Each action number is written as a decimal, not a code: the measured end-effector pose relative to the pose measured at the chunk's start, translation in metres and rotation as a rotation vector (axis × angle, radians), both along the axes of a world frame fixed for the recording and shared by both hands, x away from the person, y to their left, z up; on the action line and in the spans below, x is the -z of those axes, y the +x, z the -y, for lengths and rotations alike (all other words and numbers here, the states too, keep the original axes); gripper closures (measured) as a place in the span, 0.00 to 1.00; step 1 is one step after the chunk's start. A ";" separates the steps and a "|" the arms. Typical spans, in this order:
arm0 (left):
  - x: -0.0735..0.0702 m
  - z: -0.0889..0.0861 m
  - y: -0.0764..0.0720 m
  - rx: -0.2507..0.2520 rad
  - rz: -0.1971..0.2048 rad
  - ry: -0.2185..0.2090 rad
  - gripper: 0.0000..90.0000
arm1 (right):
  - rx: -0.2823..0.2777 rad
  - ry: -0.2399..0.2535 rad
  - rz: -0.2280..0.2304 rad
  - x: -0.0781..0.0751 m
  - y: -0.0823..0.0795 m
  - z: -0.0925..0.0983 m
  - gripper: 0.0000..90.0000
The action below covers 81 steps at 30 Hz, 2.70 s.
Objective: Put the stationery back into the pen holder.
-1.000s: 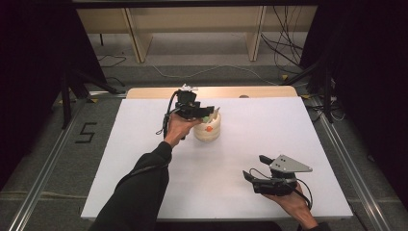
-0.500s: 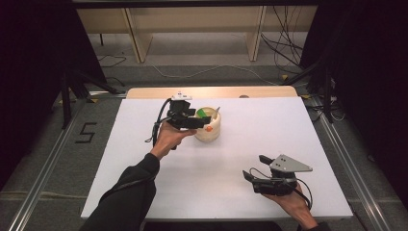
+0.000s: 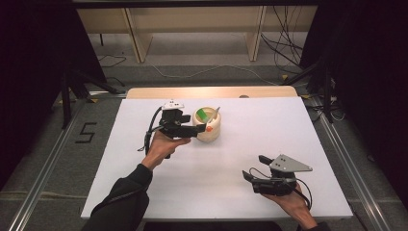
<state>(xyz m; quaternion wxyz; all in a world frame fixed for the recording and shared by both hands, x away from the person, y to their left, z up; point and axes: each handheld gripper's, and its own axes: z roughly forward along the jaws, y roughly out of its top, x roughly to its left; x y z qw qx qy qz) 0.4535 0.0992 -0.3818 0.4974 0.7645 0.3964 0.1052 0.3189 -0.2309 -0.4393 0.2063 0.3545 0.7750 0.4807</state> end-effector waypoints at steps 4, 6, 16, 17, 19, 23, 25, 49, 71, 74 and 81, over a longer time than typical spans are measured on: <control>0.002 -0.007 -0.009 0.003 0.004 -0.018 0.23 | -0.005 0.013 -0.004 0.000 0.001 0.001 0.24; 0.002 -0.009 -0.014 0.012 0.014 -0.015 0.22 | -0.005 0.014 -0.005 0.000 0.001 0.001 0.24; 0.005 -0.020 -0.041 0.042 0.055 -0.029 0.22 | -0.006 0.020 -0.010 0.000 0.000 0.001 0.24; 0.005 -0.021 -0.044 0.049 0.058 -0.025 0.22 | -0.004 0.023 -0.011 0.000 0.001 0.001 0.24; 0.007 -0.021 -0.050 0.057 0.064 -0.028 0.22 | -0.004 0.023 -0.011 0.000 0.001 0.002 0.24; 0.010 -0.025 -0.061 0.078 0.088 -0.022 0.21 | 0.002 0.031 -0.016 -0.001 0.000 0.003 0.24; 0.012 -0.027 -0.066 0.085 0.100 -0.021 0.21 | 0.004 0.034 -0.015 -0.001 0.001 0.004 0.24; 0.033 -0.054 -0.110 0.092 0.116 -0.019 0.17 | 0.003 0.057 -0.036 0.001 0.001 0.005 0.24; 0.042 -0.069 -0.123 0.063 0.117 -0.049 0.17 | 0.007 0.068 -0.034 0.002 0.002 0.007 0.24; 0.042 -0.069 -0.122 0.063 0.117 -0.049 0.17 | 0.008 0.070 -0.035 0.003 0.002 0.008 0.24; 0.042 -0.069 -0.121 0.063 0.121 -0.045 0.17 | 0.017 0.074 -0.042 0.002 0.002 0.009 0.24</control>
